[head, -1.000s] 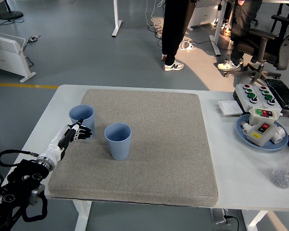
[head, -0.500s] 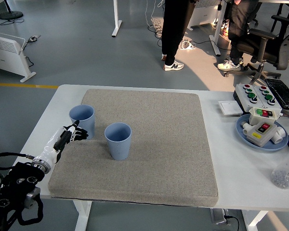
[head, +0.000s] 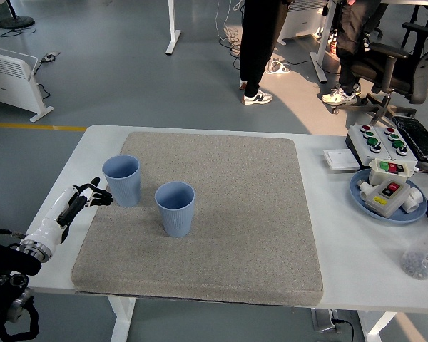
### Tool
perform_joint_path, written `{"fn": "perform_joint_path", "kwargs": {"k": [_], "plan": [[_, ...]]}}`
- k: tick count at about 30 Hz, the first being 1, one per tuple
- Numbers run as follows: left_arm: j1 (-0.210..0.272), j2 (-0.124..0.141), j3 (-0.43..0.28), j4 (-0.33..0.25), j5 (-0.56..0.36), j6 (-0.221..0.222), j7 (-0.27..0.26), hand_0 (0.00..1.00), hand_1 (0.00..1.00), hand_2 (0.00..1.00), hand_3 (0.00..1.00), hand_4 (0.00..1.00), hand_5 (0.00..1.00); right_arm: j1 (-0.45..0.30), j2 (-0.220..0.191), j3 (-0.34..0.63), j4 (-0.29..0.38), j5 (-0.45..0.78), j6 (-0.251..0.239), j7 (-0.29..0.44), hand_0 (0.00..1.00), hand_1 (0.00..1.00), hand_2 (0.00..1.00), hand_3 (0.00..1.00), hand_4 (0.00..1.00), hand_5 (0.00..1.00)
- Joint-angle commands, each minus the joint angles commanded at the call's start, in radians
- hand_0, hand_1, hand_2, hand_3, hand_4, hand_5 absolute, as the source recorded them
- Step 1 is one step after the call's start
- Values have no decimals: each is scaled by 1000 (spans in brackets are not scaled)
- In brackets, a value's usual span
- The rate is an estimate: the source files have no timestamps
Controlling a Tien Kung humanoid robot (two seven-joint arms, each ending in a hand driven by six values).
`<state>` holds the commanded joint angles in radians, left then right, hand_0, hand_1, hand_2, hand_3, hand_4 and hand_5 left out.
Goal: Push cup pick cup insert cup
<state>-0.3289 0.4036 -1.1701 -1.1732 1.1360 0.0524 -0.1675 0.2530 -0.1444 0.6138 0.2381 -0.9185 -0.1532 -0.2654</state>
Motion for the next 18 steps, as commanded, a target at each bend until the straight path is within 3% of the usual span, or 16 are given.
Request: {"fn": "perform_joint_path", "kwargs": {"k": [1, 2, 7, 8, 10, 13, 14, 18], "plan": [[5, 8, -9, -27, 20, 2, 4, 625, 594, 553, 517, 768, 998, 0, 0, 1, 0, -1, 0, 0, 523, 544, 617, 562, 111, 448], [7, 16, -16, -60, 47, 3, 9, 674, 656, 626, 587, 828, 998, 0, 0, 2, 0, -2, 1, -1, 523, 544, 617, 562, 111, 446], [-9, 57, -16, -169, 146, 8, 30, 674, 656, 626, 587, 828, 998, -2, 0, 3, 0, -4, 1, -2, 523, 544, 617, 562, 111, 446], [-19, 70, -10, -193, 181, 8, 36, 761, 773, 788, 733, 978, 851, -3, 0, 2, 1, -4, 1, -2, 523, 544, 617, 562, 110, 446], [-47, 95, 10, -232, 258, -3, 54, 761, 773, 788, 733, 978, 851, -5, 0, 3, 1, -2, 1, -3, 523, 544, 617, 562, 110, 446], [-116, 129, 62, -254, 386, -55, 76, 761, 773, 788, 733, 978, 851, -9, 0, 4, 2, -3, 0, -5, 523, 544, 617, 562, 110, 446], [-134, 133, 74, -255, 425, -68, 78, 880, 884, 928, 866, 997, 706, -9, 0, 4, 2, -4, 0, -5, 523, 544, 617, 562, 110, 447], [-255, 158, 177, -221, 599, -146, 87, 880, 884, 928, 866, 997, 706, -14, 1, 5, 4, -6, 0, -7, 523, 544, 617, 562, 110, 447]]}}
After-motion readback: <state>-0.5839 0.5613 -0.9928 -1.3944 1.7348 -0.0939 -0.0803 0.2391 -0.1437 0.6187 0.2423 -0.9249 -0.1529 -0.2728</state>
